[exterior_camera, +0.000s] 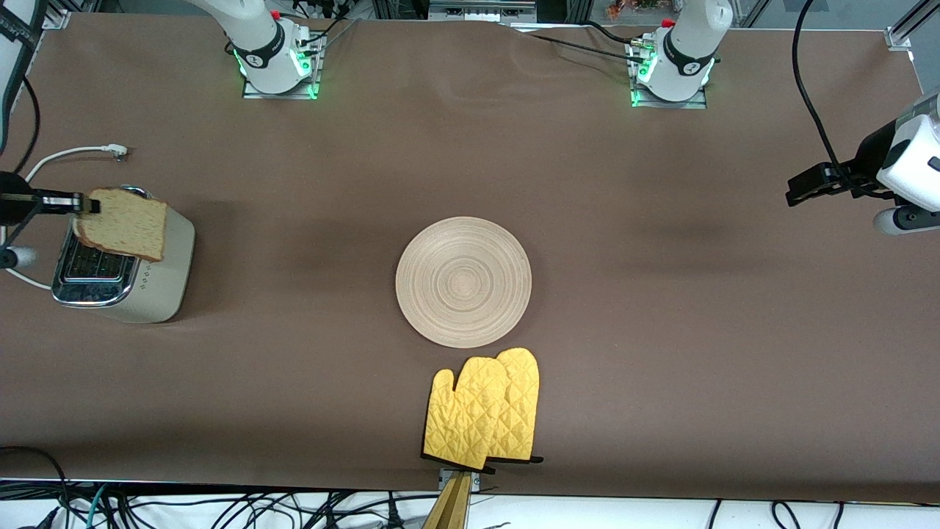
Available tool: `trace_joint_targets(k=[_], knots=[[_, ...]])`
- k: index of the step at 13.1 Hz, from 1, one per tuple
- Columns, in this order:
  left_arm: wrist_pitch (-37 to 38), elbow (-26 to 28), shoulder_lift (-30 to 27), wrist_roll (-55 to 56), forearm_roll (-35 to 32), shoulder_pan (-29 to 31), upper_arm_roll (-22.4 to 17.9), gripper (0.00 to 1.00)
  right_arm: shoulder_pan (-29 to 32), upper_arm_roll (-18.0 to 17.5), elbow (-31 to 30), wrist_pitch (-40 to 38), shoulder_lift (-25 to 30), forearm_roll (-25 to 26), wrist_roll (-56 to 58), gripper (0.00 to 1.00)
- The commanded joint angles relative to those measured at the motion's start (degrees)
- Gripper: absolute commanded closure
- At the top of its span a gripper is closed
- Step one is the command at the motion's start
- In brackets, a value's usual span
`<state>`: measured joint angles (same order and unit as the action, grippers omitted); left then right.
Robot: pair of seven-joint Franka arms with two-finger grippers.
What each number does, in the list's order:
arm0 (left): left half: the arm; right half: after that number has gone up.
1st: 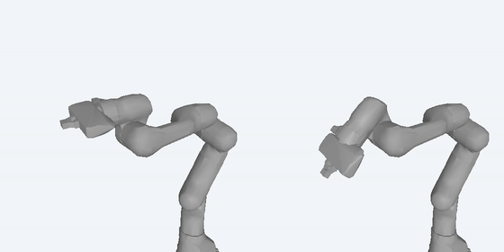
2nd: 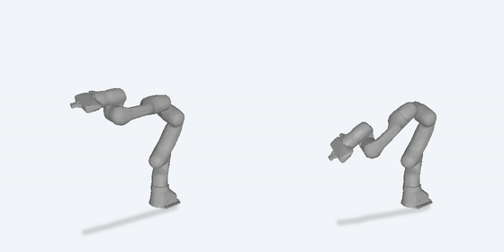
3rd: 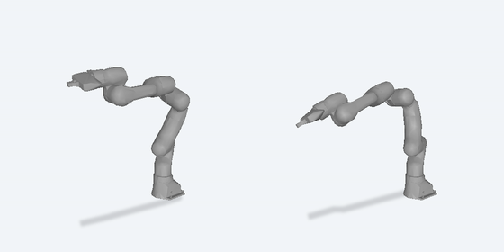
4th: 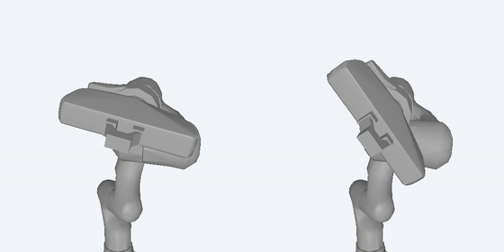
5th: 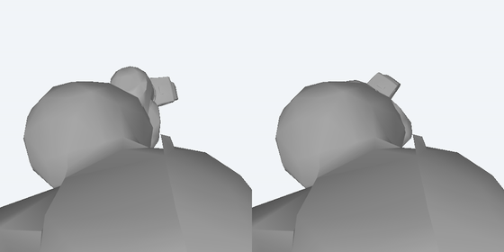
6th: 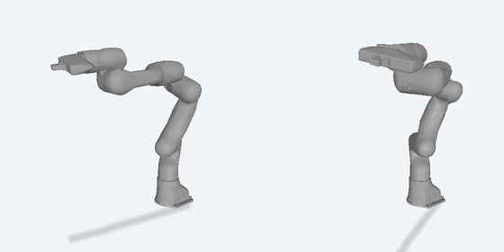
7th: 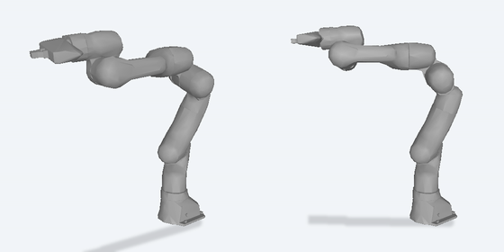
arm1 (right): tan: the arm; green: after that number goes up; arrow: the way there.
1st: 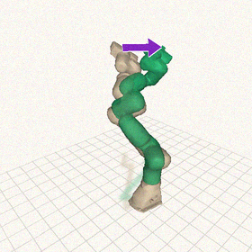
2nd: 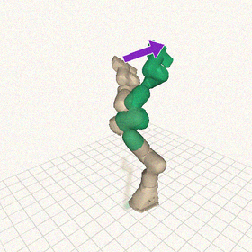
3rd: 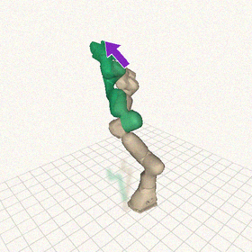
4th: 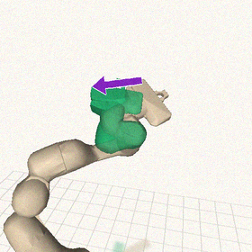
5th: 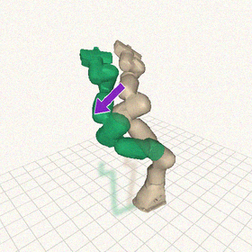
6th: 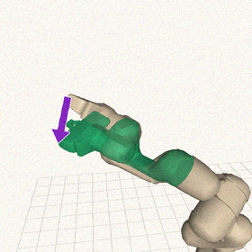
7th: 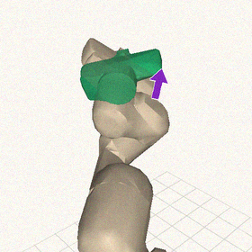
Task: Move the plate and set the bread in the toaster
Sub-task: 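Carry the bread slice with the right gripper above the toaster slot, then lower the bread slice into the toaster slot with the right gripper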
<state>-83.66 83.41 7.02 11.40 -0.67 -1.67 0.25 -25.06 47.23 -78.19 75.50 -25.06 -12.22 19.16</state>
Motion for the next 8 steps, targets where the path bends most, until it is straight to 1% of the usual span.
trace_joint_targets(k=[1, 3, 5, 8], knots=[[0.3, -0.7, 0.1, 0.6, 1.6, 0.4, 0.1, 0.00, 0.6, 2.6, 1.5, -1.1, -1.2, 3.9, 3.2, 1.00], [0.3, -0.7, 0.1, 0.6, 1.6, 0.4, 0.1, 0.00, 2.6, 2.7, 1.5, -0.5, -1.7, 5.9, 4.6, 1.00], [0.3, -0.7, 0.1, 0.6, 1.6, 0.4, 0.1, 0.00, 3.9, 2.6, 1.4, 2.2, -2.9, 6.0, 6.1, 1.00], [0.3, -0.8, 0.0, 0.5, 1.6, 0.5, 0.1, 0.00, 4.0, 2.6, 1.4, 4.9, -4.7, 5.5, 6.9, 1.00]])
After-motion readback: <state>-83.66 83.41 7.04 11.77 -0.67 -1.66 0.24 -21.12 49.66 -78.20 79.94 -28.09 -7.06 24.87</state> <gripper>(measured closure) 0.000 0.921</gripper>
